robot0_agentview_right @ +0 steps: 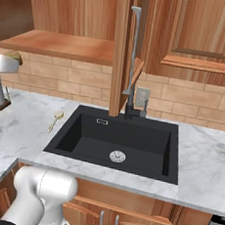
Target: Locate and retrieve the sponge and dish brush from the cabinet. Place them next to the sink.
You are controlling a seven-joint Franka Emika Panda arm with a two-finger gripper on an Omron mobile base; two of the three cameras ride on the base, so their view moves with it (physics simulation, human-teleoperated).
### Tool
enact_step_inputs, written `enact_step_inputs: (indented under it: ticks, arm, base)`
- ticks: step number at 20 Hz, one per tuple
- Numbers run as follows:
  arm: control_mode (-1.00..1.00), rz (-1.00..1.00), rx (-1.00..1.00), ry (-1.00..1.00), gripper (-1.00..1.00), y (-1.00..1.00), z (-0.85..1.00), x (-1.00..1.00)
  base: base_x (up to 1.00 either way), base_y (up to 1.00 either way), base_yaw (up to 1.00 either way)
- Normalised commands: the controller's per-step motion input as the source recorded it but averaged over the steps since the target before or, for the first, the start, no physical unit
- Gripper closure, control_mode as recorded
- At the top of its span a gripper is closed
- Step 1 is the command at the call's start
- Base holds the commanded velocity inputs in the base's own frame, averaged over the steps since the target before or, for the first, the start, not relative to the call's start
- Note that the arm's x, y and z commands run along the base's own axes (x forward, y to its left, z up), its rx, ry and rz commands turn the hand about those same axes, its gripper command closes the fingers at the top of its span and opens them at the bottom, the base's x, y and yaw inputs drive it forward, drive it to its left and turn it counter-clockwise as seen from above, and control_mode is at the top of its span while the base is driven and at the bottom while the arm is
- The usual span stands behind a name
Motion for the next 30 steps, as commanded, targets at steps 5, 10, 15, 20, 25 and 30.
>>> enact_step_inputs:
  ticks: [5, 10, 15, 20, 25, 30]
  arm:
    - [-1.0, 0.0, 0.03, 0.07, 1.0, -0.17, -0.36, -0.21]
    - [-1.0, 0.0, 0.01, 0.02, 1.0, 0.0, -0.55, -0.05]
    - [-1.0, 0.01, 0.0, 0.02, 1.0, 0.0, -0.59, 0.0]
    - [-1.0, 0.04, 0.0, 0.05, 1.0, 0.0, -0.56, 0.05]
    - [-1.0, 0.06, 0.0, 0.03, 1.0, 0.0, -0.46, 0.21]
    - [-1.0, 0.04, 0.0, 0.09, 1.0, 0.09, -0.31, 0.29]
  base:
    - [0.0, 0.0, 0.0]
    - [0.0, 0.0, 0.0]
    - [0.0, 0.0, 0.0]
    - [0.0, 0.0, 0.0]
    - [0.0, 0.0, 0.0]
    - [0.0, 0.0, 0.0]
